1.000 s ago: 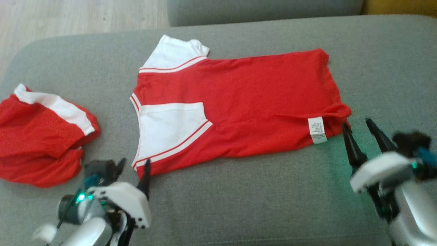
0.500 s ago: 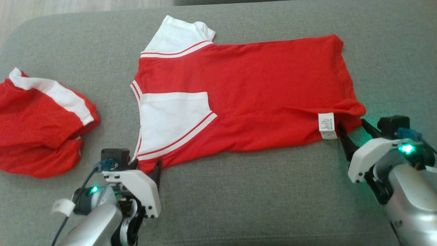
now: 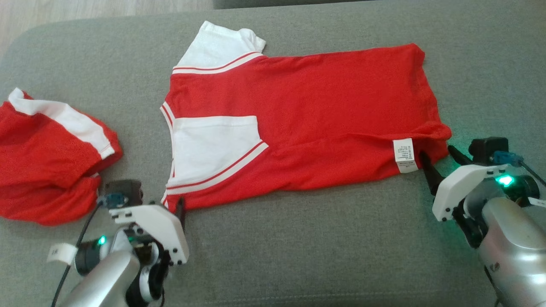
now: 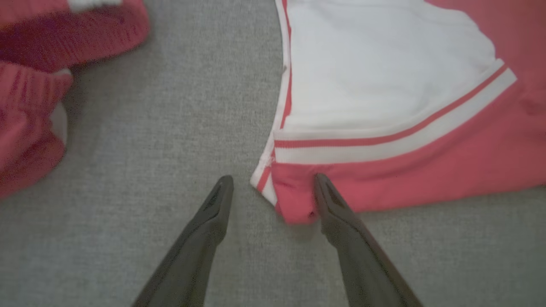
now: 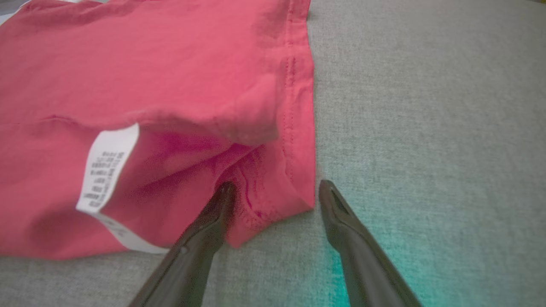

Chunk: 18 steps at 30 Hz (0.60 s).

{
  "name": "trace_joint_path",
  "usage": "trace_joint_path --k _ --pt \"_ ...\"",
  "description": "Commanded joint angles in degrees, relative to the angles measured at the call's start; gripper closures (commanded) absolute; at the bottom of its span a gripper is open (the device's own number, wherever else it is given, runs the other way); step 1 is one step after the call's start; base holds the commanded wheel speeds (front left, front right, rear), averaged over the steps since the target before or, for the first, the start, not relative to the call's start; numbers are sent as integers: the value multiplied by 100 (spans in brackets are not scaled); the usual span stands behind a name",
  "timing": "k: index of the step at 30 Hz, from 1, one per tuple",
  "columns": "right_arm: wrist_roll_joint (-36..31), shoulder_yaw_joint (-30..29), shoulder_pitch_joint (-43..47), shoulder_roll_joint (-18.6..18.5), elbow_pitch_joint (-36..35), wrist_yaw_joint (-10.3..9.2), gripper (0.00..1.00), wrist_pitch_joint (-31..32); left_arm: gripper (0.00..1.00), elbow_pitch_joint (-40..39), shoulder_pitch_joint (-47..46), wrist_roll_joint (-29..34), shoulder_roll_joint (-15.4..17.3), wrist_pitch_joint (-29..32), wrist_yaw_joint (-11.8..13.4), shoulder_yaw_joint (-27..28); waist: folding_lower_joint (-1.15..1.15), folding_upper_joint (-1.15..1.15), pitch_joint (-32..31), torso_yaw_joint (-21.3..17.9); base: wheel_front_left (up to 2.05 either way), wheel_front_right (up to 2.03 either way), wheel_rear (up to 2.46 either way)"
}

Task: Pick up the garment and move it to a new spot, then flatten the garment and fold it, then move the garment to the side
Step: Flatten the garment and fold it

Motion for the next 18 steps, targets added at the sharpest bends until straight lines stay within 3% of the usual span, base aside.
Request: trace_joint_path --k 1,10,11,12,13,14,18 --pt "67 124 -33 -32 -1 -4 0 -38 0 -208 -49 -79 192 17 37 294 0 0 -27 -12 0 0 0" --pt "361 416 -102 -55 106 -4 0 -23 0 -264 -14 -296 156 100 -213 291 0 0 -34 -41 0 0 0" --pt "390 452 -111 -63 127 -4 26 -8 2 -232 -45 -299 140 105 -239 281 0 0 -30 -42 0 0 0" --pt "415 485 -121 -72 145 -4 51 -4 30 -199 -74 -303 127 112 -273 267 0 0 -28 -44 0 0 0" --pt "436 515 -134 -80 161 -4 100 -7 60 -162 -103 -302 117 115 -298 256 0 0 -27 -47 0 0 0" --pt "459 542 -146 -88 177 -4 100 -14 96 -125 -128 -298 110 107 -318 249 0 0 -33 -51 0 0 0" --pt "551 581 -191 -141 207 -4 100 -123 100 -31 -170 -268 141 5 -379 263 0 0 -133 -79 0 0 0"
